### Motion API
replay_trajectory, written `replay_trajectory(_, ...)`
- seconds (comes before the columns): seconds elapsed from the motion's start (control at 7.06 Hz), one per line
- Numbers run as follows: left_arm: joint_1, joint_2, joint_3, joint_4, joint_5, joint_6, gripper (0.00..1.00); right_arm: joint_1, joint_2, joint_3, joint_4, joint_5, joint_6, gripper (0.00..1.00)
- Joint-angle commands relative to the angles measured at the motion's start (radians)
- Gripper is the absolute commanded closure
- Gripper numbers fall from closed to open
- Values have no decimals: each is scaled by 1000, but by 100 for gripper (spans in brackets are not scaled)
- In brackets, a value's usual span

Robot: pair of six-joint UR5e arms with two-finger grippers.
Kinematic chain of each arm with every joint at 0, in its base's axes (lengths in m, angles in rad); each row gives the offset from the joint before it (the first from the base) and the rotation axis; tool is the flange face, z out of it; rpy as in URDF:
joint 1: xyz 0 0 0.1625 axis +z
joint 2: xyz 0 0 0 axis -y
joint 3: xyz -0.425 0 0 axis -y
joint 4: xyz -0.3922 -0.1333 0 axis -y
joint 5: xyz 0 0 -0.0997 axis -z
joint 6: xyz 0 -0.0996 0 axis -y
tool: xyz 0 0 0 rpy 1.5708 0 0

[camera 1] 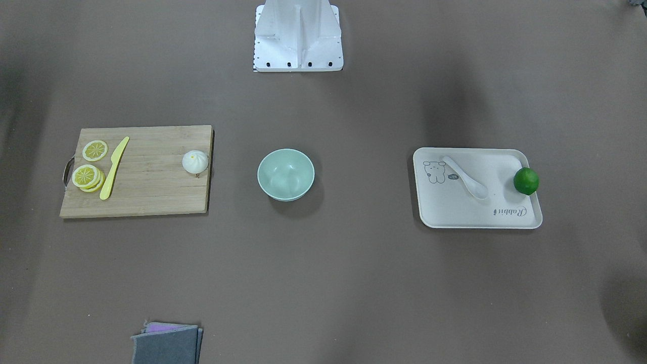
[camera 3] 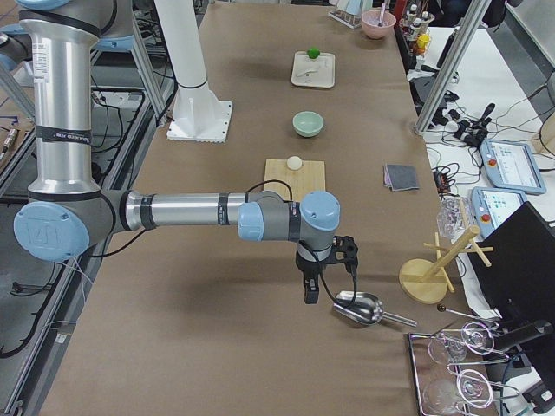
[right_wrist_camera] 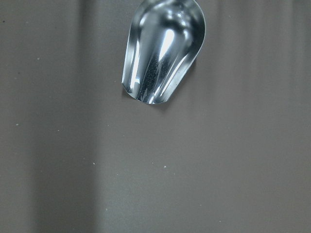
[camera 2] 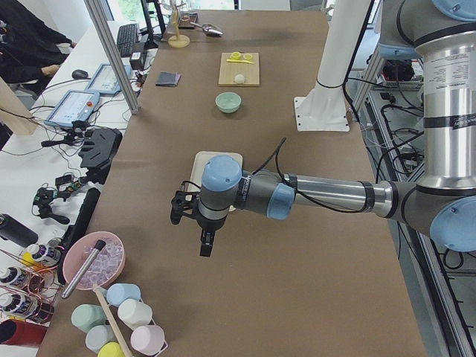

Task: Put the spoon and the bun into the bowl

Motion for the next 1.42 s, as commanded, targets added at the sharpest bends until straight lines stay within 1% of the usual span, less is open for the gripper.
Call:
replay_trajectory(0.0, 3, 0, -3, -1, -10, 2, 2, 0, 0, -2, 1, 61, 0, 0)
replay_trajectory(0.85, 3, -2, 8, -11, -6, 3, 2, -2, 4, 2, 7, 69, 0, 0)
replay_trajectory(1.28, 3, -2, 10, -5, -8, 0, 2, -2, -12, 0, 13, 71, -14, 0)
